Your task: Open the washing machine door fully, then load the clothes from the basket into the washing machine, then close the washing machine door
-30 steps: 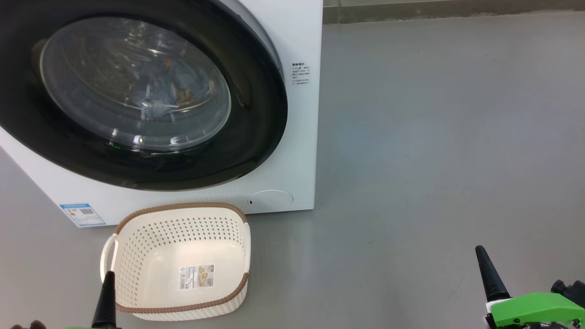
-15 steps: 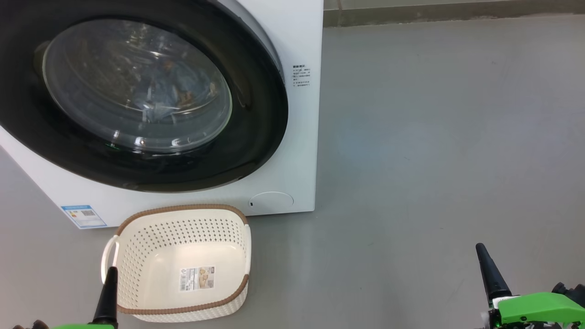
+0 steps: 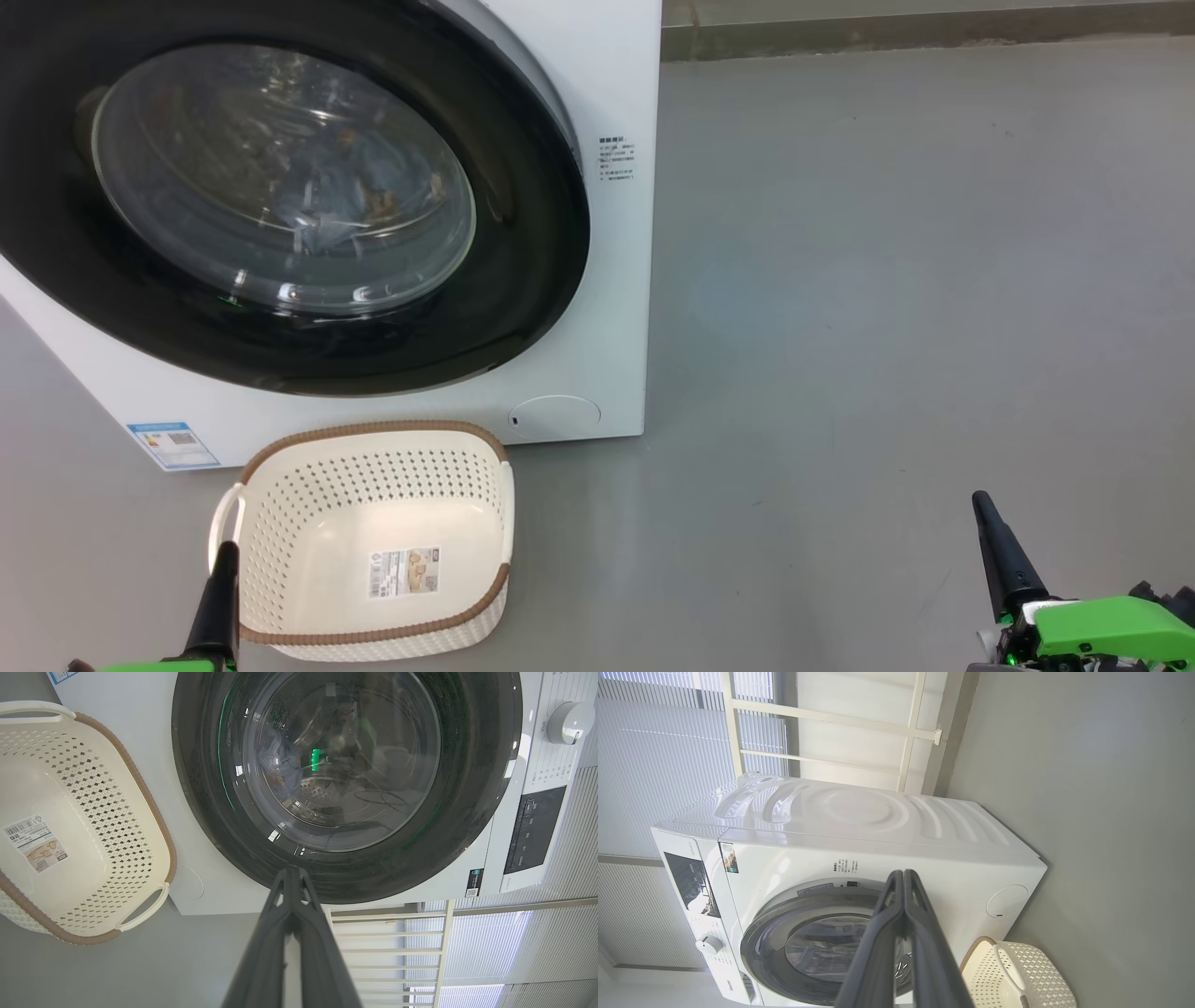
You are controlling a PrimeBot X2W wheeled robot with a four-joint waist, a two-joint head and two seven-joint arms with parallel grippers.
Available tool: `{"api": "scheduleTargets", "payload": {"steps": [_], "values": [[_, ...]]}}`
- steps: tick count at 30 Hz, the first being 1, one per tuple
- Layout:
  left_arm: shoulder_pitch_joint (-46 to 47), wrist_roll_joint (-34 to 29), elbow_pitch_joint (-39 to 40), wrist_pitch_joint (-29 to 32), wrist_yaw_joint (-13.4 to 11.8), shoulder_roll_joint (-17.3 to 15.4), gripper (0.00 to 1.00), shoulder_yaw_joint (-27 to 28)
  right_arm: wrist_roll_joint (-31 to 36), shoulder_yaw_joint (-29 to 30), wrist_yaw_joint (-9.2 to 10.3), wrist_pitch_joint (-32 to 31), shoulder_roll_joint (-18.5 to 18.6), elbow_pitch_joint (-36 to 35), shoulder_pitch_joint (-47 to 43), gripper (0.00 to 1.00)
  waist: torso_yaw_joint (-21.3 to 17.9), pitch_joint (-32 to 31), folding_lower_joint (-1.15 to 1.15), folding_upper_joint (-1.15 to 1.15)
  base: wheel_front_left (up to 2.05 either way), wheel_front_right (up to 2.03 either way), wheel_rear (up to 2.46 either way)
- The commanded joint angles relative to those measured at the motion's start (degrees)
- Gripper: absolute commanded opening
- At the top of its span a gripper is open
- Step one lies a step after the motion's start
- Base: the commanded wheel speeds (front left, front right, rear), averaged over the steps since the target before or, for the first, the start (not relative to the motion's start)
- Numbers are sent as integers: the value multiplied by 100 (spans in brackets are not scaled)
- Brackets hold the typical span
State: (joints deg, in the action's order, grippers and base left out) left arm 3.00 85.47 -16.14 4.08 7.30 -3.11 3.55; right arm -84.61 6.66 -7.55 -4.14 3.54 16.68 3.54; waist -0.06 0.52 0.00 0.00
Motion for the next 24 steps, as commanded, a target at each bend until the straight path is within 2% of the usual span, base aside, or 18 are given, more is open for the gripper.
{"api": "scheduleTargets", "payload": {"steps": [1,12,24], "values": [[284,126,178,67,17,-47,0,205,-182,-61,5,-61,-4,-192,248,0,1,-4,0,0,0,0,0],[319,668,211,242,19,21,0,299,-752,-10,6,-239,-66,-266,265,0,6,-35,0,0,0,0,0],[319,667,211,243,19,21,0,300,-752,-11,6,-238,-66,-266,265,0,6,-35,0,0,0,0,0]]}}
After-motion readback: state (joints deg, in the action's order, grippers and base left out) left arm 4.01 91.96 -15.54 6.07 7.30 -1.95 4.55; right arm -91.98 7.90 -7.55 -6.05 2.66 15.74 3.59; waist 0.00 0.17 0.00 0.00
